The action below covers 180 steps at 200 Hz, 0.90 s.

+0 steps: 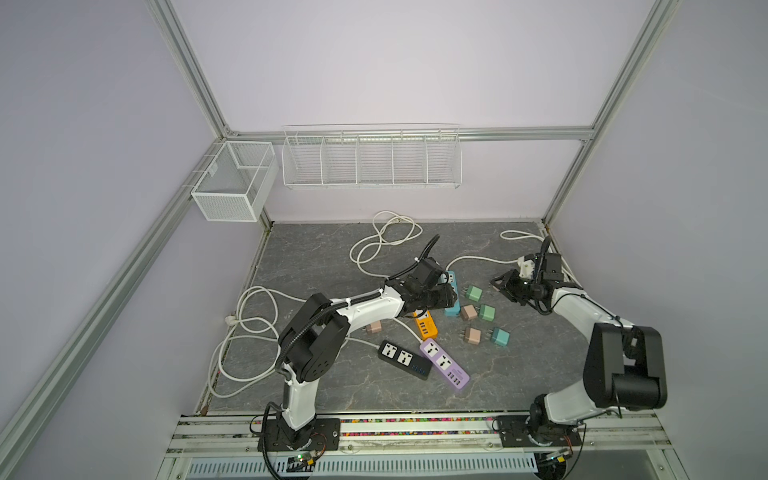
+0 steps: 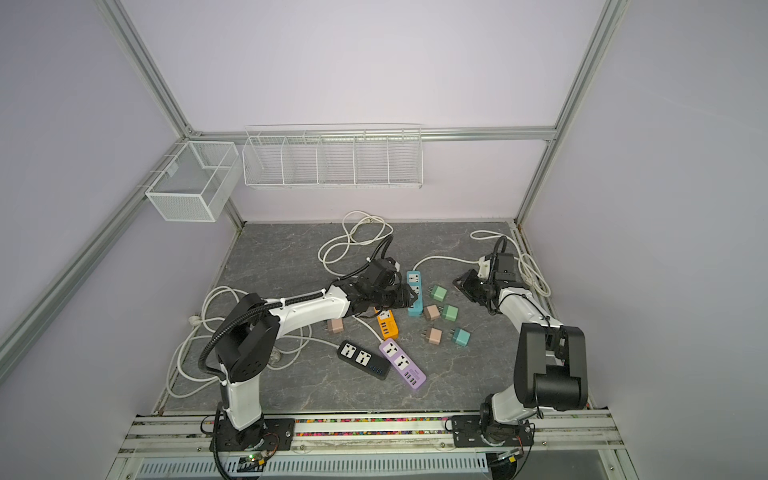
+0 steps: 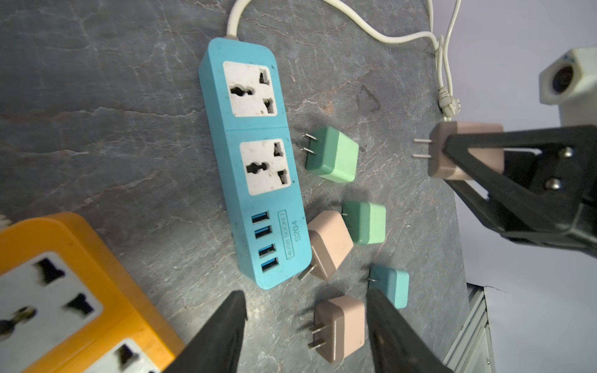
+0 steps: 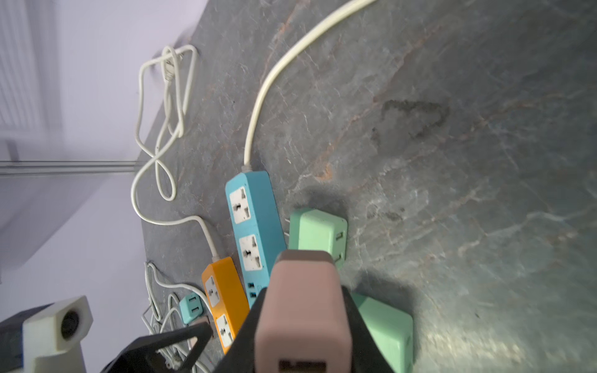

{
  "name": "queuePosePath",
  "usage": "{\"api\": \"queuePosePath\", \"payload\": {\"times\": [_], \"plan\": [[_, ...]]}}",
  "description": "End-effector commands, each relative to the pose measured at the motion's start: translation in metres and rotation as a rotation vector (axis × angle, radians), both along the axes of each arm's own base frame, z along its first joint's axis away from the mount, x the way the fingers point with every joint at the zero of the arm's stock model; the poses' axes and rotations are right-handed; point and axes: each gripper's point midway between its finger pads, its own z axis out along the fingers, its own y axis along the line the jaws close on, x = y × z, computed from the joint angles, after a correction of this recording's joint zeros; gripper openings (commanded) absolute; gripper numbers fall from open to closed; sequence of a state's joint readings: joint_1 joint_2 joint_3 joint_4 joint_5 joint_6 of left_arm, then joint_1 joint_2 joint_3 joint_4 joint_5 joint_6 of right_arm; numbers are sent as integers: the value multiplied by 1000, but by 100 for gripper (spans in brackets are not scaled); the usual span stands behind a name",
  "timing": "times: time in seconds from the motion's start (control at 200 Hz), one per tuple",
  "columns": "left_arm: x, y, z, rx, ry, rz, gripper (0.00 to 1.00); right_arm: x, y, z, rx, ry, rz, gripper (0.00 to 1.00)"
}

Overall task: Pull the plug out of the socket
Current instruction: 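Pull pink adapter off teal strip with right gripper while left holds strip, then lower pink adapter onto table and open right gripper while left releases strip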

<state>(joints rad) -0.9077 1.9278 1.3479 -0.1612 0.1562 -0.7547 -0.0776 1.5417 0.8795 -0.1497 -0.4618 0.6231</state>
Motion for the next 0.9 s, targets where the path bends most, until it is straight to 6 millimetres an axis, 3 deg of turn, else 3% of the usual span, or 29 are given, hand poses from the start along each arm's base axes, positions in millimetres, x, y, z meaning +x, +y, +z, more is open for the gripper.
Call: {"api": "queuePosePath", "payload": {"times": [0.0, 0.215, 0.655, 0.895], "plan": [[-4, -4, 17, -14, -61, -16, 63, 9, -4, -12, 30, -8, -32, 16], [-14, -8, 15, 4, -77, -29, 67, 15, -10, -39, 16, 40, -61, 16], [-15, -7, 6, 18, -68, -17, 73, 15, -12, -70, -6, 103, -59, 21], [-15, -6, 3, 28, -63, -15, 74, 8, -20, -72, -62, 122, -68, 38]]}}
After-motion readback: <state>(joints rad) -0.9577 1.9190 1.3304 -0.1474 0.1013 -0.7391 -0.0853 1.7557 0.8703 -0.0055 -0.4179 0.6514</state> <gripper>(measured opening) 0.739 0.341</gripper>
